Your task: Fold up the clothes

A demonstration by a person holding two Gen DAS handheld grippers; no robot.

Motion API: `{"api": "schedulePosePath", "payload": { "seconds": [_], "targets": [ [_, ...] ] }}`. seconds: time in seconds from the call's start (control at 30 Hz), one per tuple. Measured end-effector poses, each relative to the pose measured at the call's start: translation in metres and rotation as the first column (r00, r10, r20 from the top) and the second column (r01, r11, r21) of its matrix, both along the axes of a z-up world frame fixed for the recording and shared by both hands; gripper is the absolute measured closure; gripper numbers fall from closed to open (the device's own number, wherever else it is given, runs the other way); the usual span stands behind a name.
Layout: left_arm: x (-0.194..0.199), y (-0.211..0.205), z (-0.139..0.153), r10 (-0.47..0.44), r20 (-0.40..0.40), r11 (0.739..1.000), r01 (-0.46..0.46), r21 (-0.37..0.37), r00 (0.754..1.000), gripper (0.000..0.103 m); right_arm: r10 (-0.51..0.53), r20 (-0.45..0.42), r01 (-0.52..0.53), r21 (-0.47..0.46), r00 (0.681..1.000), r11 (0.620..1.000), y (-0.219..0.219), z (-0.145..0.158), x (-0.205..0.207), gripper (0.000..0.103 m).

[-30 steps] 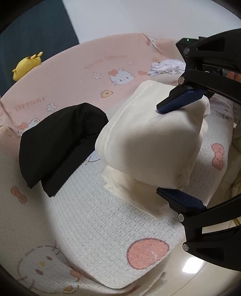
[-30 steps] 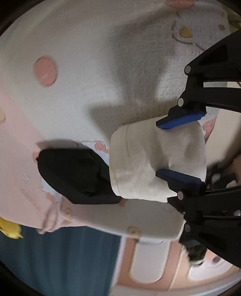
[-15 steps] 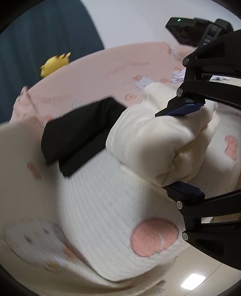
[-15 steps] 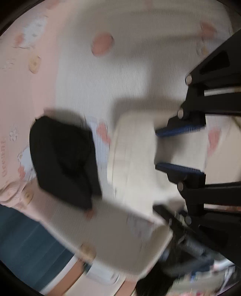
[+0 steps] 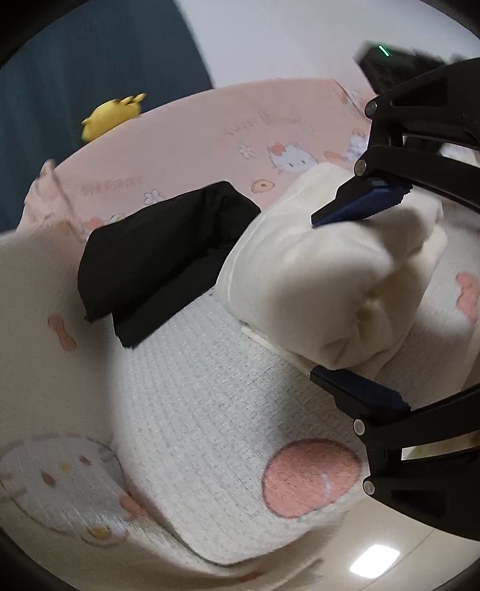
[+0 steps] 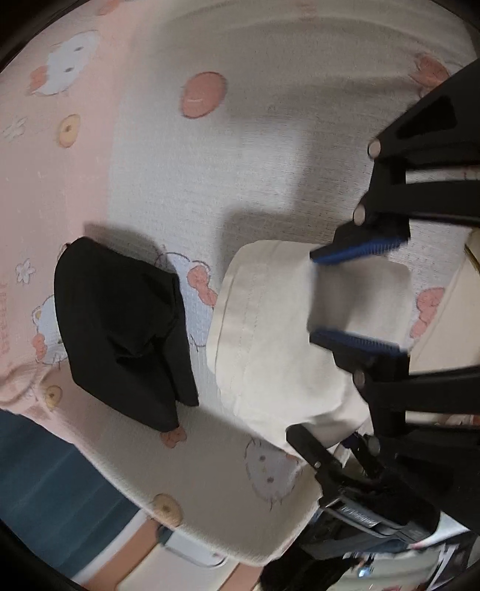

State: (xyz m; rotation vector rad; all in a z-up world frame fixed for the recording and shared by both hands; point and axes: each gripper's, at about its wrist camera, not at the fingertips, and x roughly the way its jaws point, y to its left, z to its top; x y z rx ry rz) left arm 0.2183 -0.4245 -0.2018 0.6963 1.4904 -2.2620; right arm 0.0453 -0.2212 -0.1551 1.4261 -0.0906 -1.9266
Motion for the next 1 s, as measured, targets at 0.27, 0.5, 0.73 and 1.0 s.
{"api": "schedulePosePath", "payload": {
  "seconds": [0.27, 0.5, 0.73, 1.0],
  "targets": [
    [0.030, -0.014, -0.014, 0.085, -0.065, 0.982, -0.072, 0.173, 0.994, 0.022, -0.100, 0.240, 0.149, -0.196, 0.966, 0.969, 0.038, -0.034, -0.004, 0.031],
    [0.027, -0.013, -0.018, 0.108, -0.092, 0.976, -0.089, 0.197, 0.990, 0.021, -0.115, 0.367, 0.231, -0.288, 0.923, 0.929, 0.038, -0.058, -0.005, 0.029],
    [0.031, -0.013, -0.032, 0.132, -0.115, 0.969, -0.103, 0.226, 0.985, 0.009, -0.106, 0.440, 0.269, -0.326, 0.892, 0.906, 0.024, -0.075, -0.006, 0.023],
    [0.026, -0.011, -0.029, 0.176, -0.082, 0.952, -0.148, 0.268, 0.981, 0.012, -0.120, 0.484, 0.328, -0.372, 0.867, 0.868, 0.018, -0.079, -0.008, 0.023]
  ]
}}
